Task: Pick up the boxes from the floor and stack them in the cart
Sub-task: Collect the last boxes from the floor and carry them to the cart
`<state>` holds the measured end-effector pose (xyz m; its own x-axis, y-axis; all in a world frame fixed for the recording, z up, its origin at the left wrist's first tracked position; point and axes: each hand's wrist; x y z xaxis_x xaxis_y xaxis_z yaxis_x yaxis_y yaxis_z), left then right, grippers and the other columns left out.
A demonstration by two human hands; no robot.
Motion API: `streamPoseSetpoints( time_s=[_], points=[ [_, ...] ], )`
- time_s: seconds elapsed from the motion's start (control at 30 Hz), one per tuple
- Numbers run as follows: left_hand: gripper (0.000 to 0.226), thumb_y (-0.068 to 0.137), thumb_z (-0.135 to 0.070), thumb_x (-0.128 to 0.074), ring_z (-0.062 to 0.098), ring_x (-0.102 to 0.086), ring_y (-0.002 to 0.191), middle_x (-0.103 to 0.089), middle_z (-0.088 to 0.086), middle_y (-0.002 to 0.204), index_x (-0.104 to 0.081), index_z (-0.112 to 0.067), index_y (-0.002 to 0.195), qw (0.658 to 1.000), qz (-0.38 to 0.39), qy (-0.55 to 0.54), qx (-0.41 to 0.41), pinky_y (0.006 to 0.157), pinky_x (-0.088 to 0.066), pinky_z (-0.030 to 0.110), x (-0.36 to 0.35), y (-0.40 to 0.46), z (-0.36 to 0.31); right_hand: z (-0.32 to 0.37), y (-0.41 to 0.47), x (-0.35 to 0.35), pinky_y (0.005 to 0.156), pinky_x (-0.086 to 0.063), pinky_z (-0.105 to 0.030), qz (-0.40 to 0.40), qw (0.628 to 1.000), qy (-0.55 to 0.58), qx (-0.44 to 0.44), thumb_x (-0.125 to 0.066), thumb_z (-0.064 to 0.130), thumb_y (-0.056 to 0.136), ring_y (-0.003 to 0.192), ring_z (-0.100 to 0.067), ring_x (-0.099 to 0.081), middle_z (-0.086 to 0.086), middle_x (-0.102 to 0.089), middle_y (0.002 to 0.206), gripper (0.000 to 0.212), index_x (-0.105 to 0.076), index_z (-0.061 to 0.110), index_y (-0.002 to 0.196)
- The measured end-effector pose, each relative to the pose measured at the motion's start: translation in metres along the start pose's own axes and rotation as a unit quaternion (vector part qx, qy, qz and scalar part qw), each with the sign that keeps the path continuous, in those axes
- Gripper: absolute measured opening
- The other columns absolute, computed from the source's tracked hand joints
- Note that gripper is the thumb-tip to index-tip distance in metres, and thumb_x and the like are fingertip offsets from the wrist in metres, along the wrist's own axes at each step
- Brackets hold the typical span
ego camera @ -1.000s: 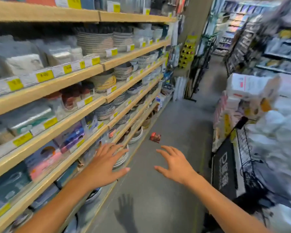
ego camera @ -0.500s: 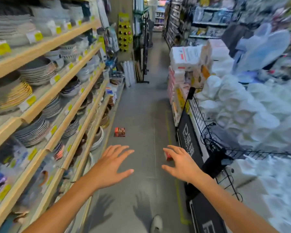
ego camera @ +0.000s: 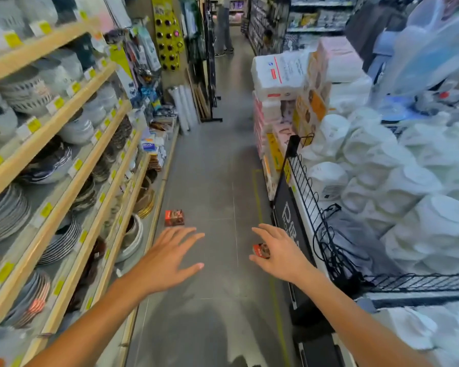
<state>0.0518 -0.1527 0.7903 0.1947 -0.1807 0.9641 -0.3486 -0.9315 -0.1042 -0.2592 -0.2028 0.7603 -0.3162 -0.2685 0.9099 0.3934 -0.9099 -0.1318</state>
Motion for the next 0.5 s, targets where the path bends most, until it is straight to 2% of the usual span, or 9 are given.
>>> streamPoseSetpoints(
  time_s=[0.17, 0.33, 0.43, 0.5],
  points=[
    [0.071, 0.089, -0.071, -0.041, 0.010, -0.007, 0.148, -0.016, -0.018, 0.158, -0.018, -0.046, 0.151, 0.999, 0.024, -0.026, 0.010, 0.121, -0.011, 0.035, -0.008, 0.053, 0.032, -0.021, 0.048, 0.003, 0.123, -0.024, -0.038, 0.011, 1.000, 0.006, -0.027, -0.064, 0.054, 0.092, 0.150, -0.023, -0.025, 0.001, -0.031, 0.162, 0.078, -0.033, 0.025, 0.157],
    [0.069, 0.089, -0.069, -0.042, 0.009, -0.014, 0.144, -0.024, -0.015, 0.155, -0.024, -0.042, 0.151, 0.998, 0.017, -0.038, -0.044, 0.123, -0.017, 0.041, -0.013, 0.117, 0.083, -0.029, 0.101, -0.001, 0.123, -0.024, -0.040, 0.018, 0.997, 0.011, -0.081, -0.062, 0.056, 0.092, 0.150, -0.024, -0.025, 0.003, -0.030, 0.163, 0.078, -0.031, 0.026, 0.157],
    [0.071, 0.089, -0.068, -0.039, 0.010, -0.013, 0.145, -0.024, -0.013, 0.156, -0.025, -0.038, 0.152, 0.996, 0.034, -0.040, -0.071, 0.120, -0.003, 0.031, -0.009, 0.162, 0.109, -0.030, 0.131, -0.004, 0.122, -0.028, -0.041, 0.013, 0.992, 0.018, -0.124, -0.061, 0.054, 0.093, 0.150, -0.025, -0.026, 0.002, -0.030, 0.163, 0.076, -0.032, 0.026, 0.157],
    [0.077, 0.084, -0.070, -0.032, 0.013, -0.016, 0.147, -0.025, -0.011, 0.158, -0.025, -0.036, 0.153, 0.993, 0.051, -0.045, -0.096, 0.116, -0.002, 0.026, -0.005, 0.193, 0.128, -0.027, 0.149, -0.002, 0.122, -0.028, -0.040, 0.014, 0.986, 0.030, -0.162, -0.060, 0.058, 0.093, 0.150, -0.024, -0.025, 0.003, -0.030, 0.163, 0.077, -0.032, 0.027, 0.157]
  ],
)
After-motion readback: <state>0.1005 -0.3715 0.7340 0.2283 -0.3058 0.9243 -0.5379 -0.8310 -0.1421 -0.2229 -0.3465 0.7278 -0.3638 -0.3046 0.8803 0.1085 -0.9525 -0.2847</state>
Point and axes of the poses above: each hand's wrist, its own y-axis towards the middle knuckle, its own x-axis out of the back of the hand, z = x × y
